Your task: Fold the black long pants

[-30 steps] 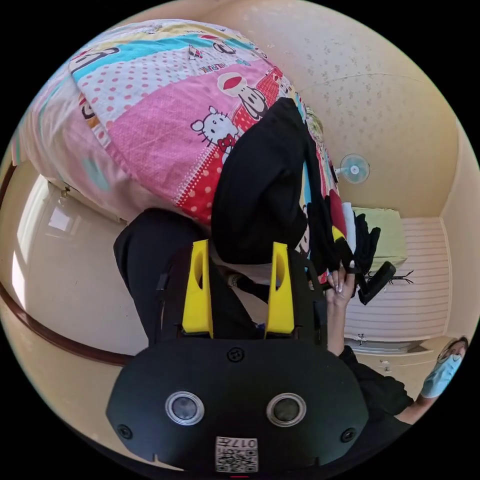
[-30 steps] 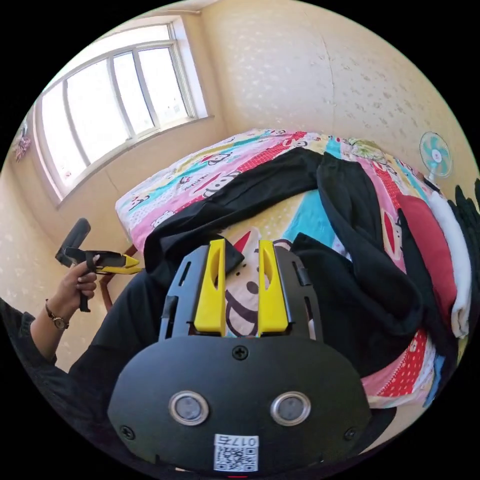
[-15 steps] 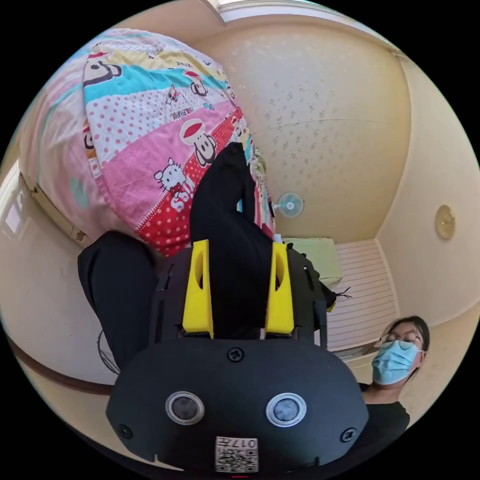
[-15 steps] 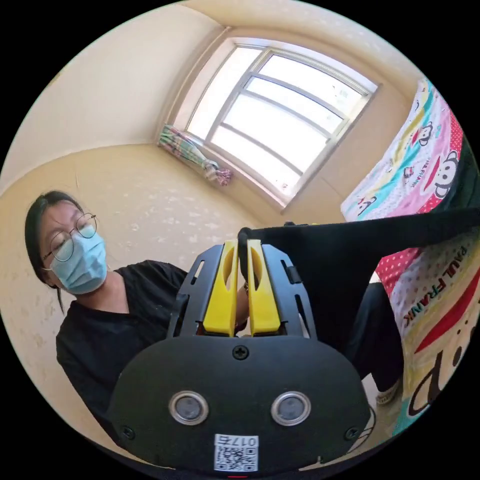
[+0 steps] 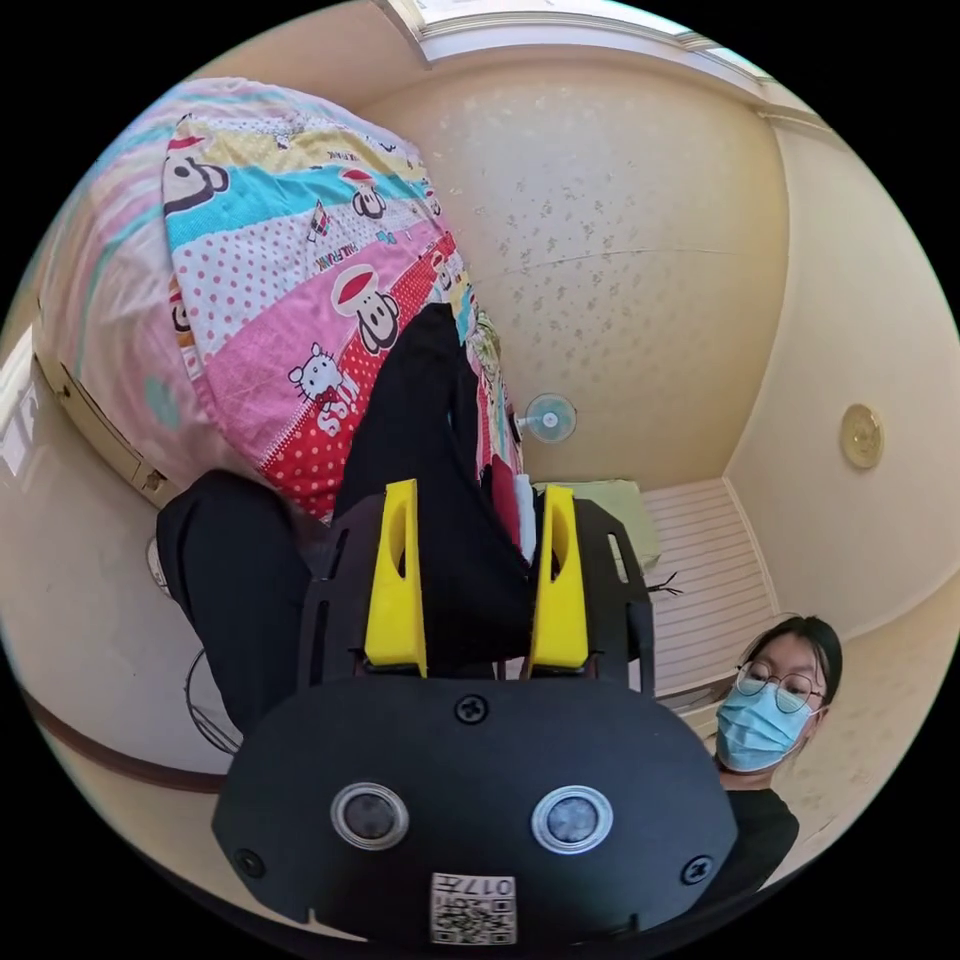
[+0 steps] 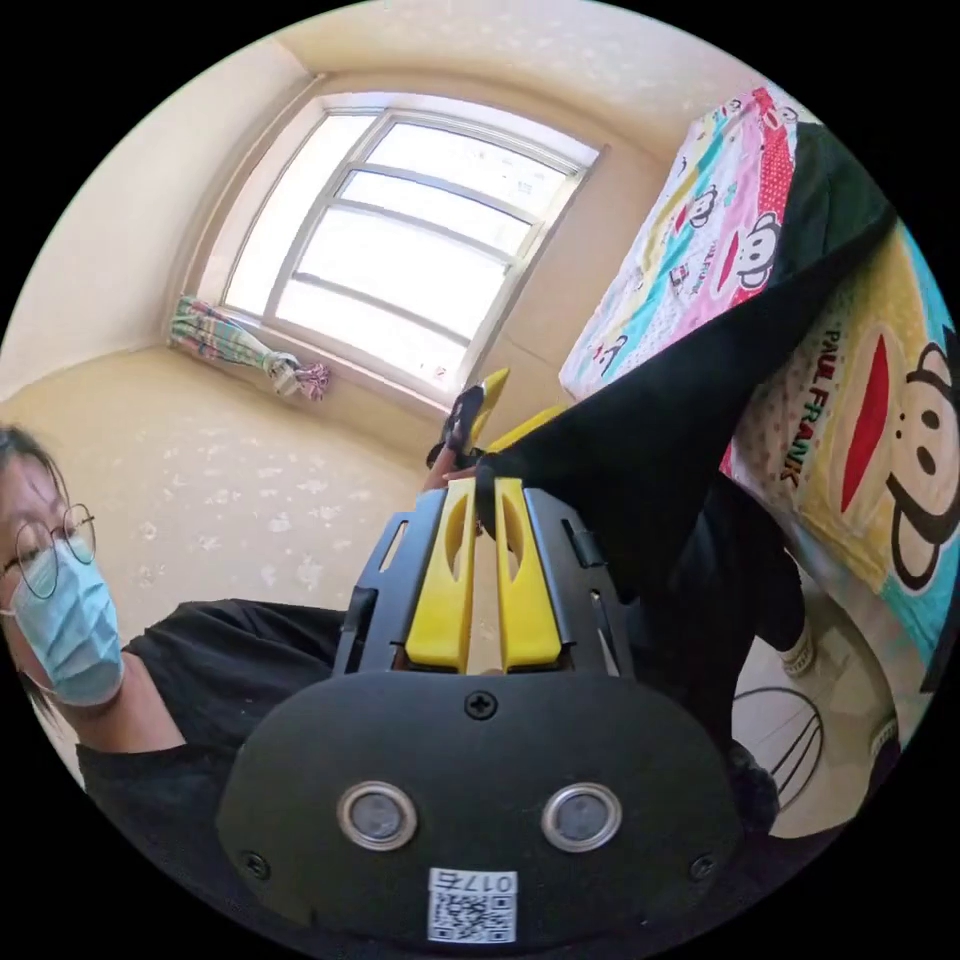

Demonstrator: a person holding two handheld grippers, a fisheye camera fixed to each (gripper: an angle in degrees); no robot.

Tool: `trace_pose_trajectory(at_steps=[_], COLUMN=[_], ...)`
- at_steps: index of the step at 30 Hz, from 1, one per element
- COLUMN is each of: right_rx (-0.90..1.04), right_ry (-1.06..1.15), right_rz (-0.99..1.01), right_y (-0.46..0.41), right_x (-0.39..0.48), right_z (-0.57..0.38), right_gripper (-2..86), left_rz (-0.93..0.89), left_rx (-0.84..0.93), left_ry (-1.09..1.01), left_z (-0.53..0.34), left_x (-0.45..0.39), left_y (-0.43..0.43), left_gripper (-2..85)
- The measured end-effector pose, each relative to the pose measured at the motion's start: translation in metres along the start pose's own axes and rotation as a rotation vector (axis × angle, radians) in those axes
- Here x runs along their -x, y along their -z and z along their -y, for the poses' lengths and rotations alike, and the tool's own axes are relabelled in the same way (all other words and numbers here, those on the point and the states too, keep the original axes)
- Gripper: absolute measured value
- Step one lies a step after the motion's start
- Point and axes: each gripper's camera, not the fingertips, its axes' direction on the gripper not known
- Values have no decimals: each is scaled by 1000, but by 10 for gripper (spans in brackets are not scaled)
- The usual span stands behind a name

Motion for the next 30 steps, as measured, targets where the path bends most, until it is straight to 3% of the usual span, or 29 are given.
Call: trace_pose_trajectory(at_steps=[3, 8, 12, 17, 19, 21, 22, 26, 30], right_rx=[-103, -247, -245, -270, -299, -320, -333, -241, 6], right_ry=[-22, -42, -13, 38, 62, 74, 80, 113, 131], right_rz=[-11, 132, 195, 234, 224, 200, 166, -29, -182], right_y=[45, 73, 53, 33, 27, 24, 23, 4, -69], right_x=[5, 7, 21, 41, 50, 53, 54, 65, 66], right_z=[-8, -2, 22, 42, 42, 35, 27, -1, -46], right_gripper=[29, 29, 30, 30, 29, 30, 30, 30, 32], left_rz=[-16, -60, -283, -624, -855, -1037, -1088, -904, -406], left_rx=[25, 152, 299, 251, 216, 182, 137, 95, 299], left_ry=[12, 67, 136, 214, 266, 266, 250, 103, -30], left_z=[3, -5, -34, -58, -60, -57, -54, -30, -14], left_x=[13, 46, 68, 90, 101, 104, 104, 97, 88], left_y=[5, -30, -94, -136, -149, -149, -136, -53, 28], left_gripper=[169, 179, 210, 224, 182, 45, 23, 0, -2])
